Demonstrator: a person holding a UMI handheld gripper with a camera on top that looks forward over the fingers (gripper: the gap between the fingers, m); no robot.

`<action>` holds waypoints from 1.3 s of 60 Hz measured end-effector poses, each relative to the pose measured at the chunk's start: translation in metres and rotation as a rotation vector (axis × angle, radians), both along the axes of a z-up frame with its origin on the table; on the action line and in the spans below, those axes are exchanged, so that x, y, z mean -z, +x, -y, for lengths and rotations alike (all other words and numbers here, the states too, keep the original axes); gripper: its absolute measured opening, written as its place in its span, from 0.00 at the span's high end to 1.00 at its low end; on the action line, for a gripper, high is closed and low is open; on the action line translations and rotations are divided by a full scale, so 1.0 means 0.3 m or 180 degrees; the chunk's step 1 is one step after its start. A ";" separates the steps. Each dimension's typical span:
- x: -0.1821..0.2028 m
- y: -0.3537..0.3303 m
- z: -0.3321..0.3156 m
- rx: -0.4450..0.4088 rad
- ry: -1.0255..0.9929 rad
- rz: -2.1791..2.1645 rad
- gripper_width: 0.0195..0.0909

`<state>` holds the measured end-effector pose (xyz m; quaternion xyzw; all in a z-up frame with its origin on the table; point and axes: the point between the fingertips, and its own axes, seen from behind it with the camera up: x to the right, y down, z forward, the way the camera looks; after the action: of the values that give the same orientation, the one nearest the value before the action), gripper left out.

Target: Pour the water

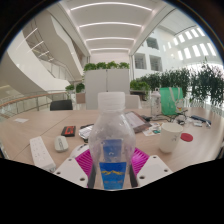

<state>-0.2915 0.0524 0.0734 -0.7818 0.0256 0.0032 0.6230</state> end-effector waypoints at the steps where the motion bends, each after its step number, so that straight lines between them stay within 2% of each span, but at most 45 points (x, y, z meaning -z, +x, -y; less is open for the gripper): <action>1: 0.000 -0.006 0.003 -0.0051 0.0011 0.0009 0.59; 8: 0.054 -0.032 0.003 -0.0197 -0.0113 -0.0032 0.61; 18: 0.050 -0.062 -0.010 -0.0456 -0.0418 -0.0517 0.73; 22: 0.001 -0.089 -0.032 -0.0556 -0.0492 -0.1088 0.74; 26: -0.108 -0.103 -0.059 -0.0644 -0.0540 -0.1977 0.74; 28: -0.151 -0.121 -0.097 -0.0633 -0.0569 -0.2426 0.77; 29: -0.176 -0.113 -0.108 -0.0634 -0.0581 -0.2676 0.74; 34: -0.292 -0.066 -0.193 -0.0578 -0.0619 -0.3939 0.74; 39: -0.358 0.028 -0.248 -0.0631 -0.0639 -0.5349 0.74; 40: -0.395 0.035 -0.265 -0.0526 -0.0657 -0.5590 0.73; 43: -0.387 0.070 -0.299 -0.0561 -0.0715 -0.6077 0.73; 46: -0.360 0.122 -0.318 -0.0420 -0.0758 -0.6432 0.74; 48: -0.377 0.148 -0.320 -0.0438 -0.0700 -0.6588 0.74; 49: -0.393 0.179 -0.272 -0.0578 -0.0678 -0.6700 0.74; 50: -0.421 0.198 -0.271 -0.0517 -0.0673 -0.6825 0.74; 51: -0.423 0.182 -0.329 -0.0397 -0.0626 -0.6849 0.74; 58: -0.473 0.279 -0.322 -0.0398 -0.0337 -0.7376 0.74; 67: -0.524 0.309 -0.313 -0.0407 -0.0336 -0.7415 0.74; 74: -0.555 0.268 -0.303 -0.0633 -0.0537 -0.6899 0.74; 75: -0.566 0.259 -0.299 -0.0708 -0.0538 -0.6665 0.74; 76: -0.573 0.265 -0.216 -0.1010 -0.0474 -0.6389 0.74; 77: -0.605 0.247 -0.274 -0.0906 -0.0496 -0.6135 0.74; 78: -0.621 0.223 -0.266 -0.1027 -0.0531 -0.5805 0.74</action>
<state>-0.2245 0.1323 0.2598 -0.5133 0.3965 0.7012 0.2958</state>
